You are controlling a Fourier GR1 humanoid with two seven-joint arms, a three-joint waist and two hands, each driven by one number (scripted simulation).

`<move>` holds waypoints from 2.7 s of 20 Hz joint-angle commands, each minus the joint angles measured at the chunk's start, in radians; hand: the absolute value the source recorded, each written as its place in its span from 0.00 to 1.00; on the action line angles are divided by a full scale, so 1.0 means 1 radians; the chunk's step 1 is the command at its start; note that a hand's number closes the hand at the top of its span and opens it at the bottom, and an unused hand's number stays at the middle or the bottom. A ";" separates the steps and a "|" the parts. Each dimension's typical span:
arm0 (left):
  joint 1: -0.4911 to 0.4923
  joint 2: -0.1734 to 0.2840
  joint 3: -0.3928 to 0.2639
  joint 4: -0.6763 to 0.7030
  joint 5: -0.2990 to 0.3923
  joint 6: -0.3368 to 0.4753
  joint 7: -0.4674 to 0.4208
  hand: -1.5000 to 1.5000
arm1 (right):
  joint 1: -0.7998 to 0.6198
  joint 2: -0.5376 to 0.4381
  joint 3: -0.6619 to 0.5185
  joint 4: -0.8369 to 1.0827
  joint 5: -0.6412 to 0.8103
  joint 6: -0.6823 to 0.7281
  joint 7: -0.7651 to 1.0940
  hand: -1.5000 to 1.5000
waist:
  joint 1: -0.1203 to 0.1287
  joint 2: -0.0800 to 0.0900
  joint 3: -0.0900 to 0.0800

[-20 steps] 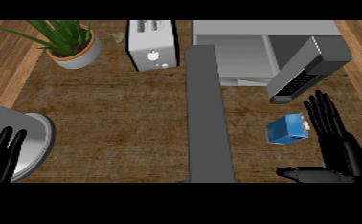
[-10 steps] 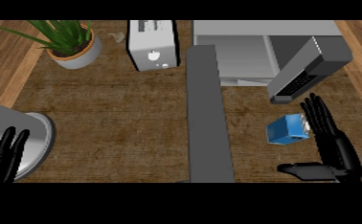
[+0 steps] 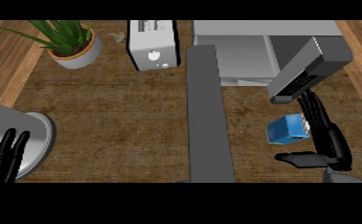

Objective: Pick up the milk, place it into the microwave and close the microwave

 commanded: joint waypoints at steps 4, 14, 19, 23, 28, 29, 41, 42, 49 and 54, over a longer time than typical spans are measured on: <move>0.051 0.032 0.071 -0.020 0.085 -0.058 -0.014 0.00 | -0.070 -0.006 -0.043 0.165 0.079 -0.154 -0.051 0.00 | 0.005 0.000 0.000; 0.029 -0.006 -0.009 -0.059 0.008 0.000 0.033 0.00 | -0.229 -0.125 -0.081 0.577 0.076 0.011 -0.247 0.00 | 0.009 0.003 0.002; -0.003 0.020 0.027 0.022 0.019 -0.016 0.004 0.00 | -0.200 -0.105 0.021 0.577 0.068 0.309 -0.306 0.00 | 0.010 0.004 0.002; 0.039 -0.006 -0.023 -0.048 0.002 0.002 0.034 0.00 | -0.226 -0.078 0.021 0.541 0.017 0.324 -0.315 1.00 | 0.007 -0.001 0.001; 0.051 -0.007 -0.006 -0.048 0.041 -0.008 0.034 0.00 | -0.199 -0.070 -0.007 0.488 0.074 -0.023 -0.428 1.00 | 0.004 0.000 0.001; 0.051 -0.007 -0.062 -0.008 -0.016 0.015 -0.020 0.00 | -0.229 -0.044 -0.016 0.441 0.048 -0.050 -0.354 1.00 | -0.001 -0.001 0.000; 0.045 -0.006 -0.024 0.012 0.024 -0.031 -0.017 0.00 | -0.123 0.052 0.004 0.288 -0.033 -0.057 -0.362 1.00 | -0.001 -0.001 0.000; 0.033 0.016 0.043 0.039 0.057 -0.061 -0.032 0.00 | -0.114 0.064 -0.023 0.252 -0.067 -0.073 -0.352 1.00 | -0.003 -0.002 0.000; 0.000 -0.004 0.051 0.033 0.087 -0.045 0.023 0.00 | 0.007 0.086 0.059 -0.062 -0.131 0.011 -0.150 1.00 | -0.011 -0.003 -0.001; -0.022 0.030 0.100 0.052 0.098 -0.066 0.015 0.00 | -0.056 0.138 0.113 -0.119 -0.036 -0.149 -0.094 1.00 | -0.004 -0.001 0.000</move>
